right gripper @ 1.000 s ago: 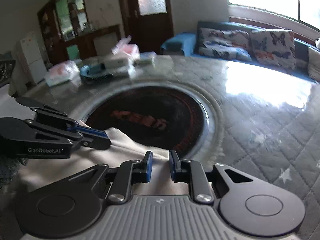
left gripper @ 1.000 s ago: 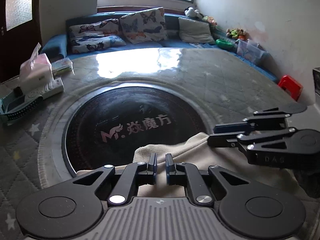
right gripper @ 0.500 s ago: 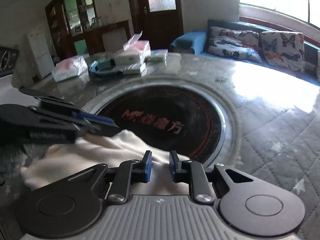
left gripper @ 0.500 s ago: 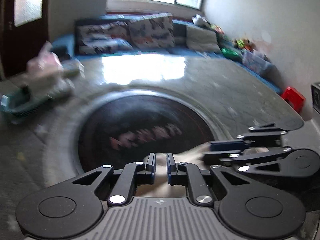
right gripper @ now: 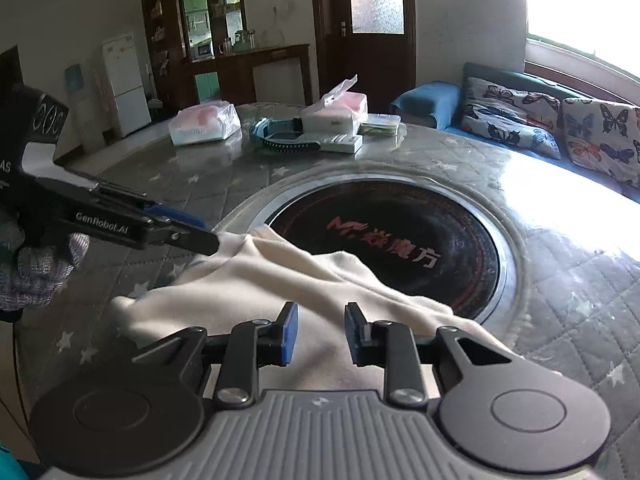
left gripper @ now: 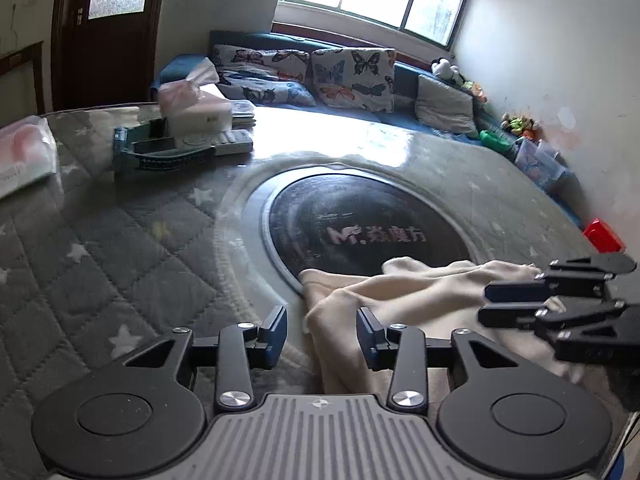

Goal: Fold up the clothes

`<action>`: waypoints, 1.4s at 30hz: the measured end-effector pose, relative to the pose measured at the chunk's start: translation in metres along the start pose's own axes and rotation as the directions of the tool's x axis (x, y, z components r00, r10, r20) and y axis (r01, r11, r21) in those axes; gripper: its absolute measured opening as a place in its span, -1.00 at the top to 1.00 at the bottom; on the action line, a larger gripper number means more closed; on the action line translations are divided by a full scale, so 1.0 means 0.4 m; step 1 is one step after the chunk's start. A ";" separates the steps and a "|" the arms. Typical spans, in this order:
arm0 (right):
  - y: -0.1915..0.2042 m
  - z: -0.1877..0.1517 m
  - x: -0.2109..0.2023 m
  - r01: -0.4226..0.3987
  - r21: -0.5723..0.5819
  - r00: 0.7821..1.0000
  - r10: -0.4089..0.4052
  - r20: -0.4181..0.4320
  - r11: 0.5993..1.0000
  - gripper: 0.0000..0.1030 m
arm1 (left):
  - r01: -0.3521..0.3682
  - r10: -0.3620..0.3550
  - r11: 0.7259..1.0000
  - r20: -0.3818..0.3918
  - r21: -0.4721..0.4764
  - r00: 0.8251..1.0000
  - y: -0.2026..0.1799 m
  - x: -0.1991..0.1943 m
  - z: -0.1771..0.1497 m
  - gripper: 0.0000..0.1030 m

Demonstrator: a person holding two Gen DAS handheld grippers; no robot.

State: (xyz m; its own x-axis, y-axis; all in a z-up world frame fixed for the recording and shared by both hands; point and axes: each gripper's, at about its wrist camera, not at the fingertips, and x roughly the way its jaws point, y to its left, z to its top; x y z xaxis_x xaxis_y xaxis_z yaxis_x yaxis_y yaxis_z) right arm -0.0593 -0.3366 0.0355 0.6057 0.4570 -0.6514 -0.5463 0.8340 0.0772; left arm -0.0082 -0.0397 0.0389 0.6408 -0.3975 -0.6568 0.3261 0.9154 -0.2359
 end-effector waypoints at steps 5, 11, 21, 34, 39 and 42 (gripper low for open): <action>0.002 -0.010 0.004 0.012 0.012 1.000 -0.012 -0.011 1.000 0.50 | -0.015 0.015 0.999 -0.008 0.035 1.000 -0.014 0.031 -0.003 0.86; -0.005 -0.033 0.016 0.021 0.019 0.999 -0.020 -0.036 1.000 0.48 | -0.098 0.092 0.987 0.055 0.124 0.994 -0.045 0.024 -0.007 0.92; -0.031 -0.015 -0.003 0.043 0.048 0.999 -0.044 0.006 0.998 0.48 | -0.025 0.023 0.998 0.033 0.049 0.999 -0.052 0.024 0.035 0.83; -0.174 -0.058 -0.027 0.176 0.223 0.984 -0.179 -0.008 0.959 0.55 | 0.003 0.001 0.998 -0.059 0.062 0.998 -0.100 0.140 0.053 0.83; -0.168 -0.055 -0.066 0.155 0.211 0.986 -0.163 0.020 0.965 0.53 | 0.016 -0.012 0.995 -0.039 0.100 0.999 -0.127 0.109 0.048 0.81; -0.122 -0.051 -0.076 0.115 0.136 0.993 -0.119 0.020 0.984 0.53 | 0.060 -0.056 0.988 -0.032 0.145 0.998 -0.157 0.084 0.031 0.78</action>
State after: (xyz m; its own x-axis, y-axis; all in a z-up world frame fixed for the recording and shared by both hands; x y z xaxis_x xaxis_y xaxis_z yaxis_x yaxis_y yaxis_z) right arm -0.0628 -0.3974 0.0360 0.6777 0.3610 -0.6406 -0.3891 0.9153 0.1042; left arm 0.0016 -0.1114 0.0407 0.5986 -0.4460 -0.6654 0.4616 0.8709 -0.1685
